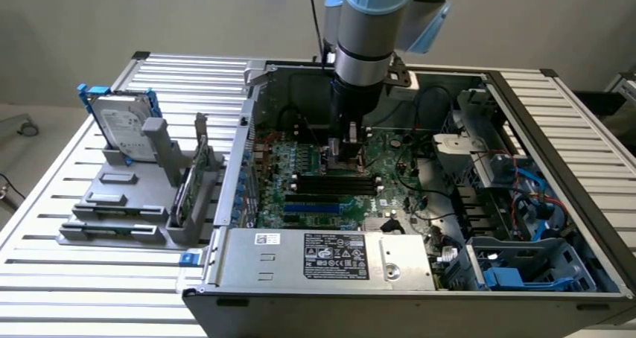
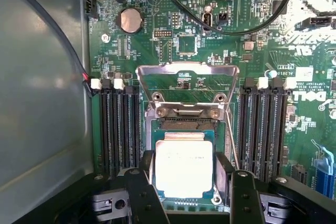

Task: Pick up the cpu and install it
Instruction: 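Place the cpu into insertion slot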

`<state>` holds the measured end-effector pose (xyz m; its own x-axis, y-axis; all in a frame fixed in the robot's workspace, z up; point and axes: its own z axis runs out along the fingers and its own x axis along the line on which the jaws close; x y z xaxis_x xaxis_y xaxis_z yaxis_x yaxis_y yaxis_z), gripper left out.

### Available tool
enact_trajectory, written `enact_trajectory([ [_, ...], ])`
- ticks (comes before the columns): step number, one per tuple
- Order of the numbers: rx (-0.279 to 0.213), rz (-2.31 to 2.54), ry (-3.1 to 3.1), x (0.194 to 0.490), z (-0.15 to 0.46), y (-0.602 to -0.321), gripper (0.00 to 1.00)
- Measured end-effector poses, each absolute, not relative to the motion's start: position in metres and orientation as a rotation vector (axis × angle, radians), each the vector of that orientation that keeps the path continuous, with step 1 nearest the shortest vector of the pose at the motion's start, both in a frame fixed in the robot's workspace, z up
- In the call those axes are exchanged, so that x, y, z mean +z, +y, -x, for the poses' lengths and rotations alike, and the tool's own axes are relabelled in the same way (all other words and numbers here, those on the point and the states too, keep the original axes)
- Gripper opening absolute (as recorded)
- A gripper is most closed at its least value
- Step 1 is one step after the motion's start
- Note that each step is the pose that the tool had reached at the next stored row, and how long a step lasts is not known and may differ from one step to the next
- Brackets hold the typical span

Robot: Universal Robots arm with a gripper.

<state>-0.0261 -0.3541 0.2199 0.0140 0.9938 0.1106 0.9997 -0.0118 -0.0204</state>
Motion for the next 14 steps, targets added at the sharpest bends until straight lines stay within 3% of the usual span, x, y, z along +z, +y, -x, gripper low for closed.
enact_trajectory([
  [14,-0.106,2.215,-2.153,0.2145,0.031,-0.3511,0.55],
])
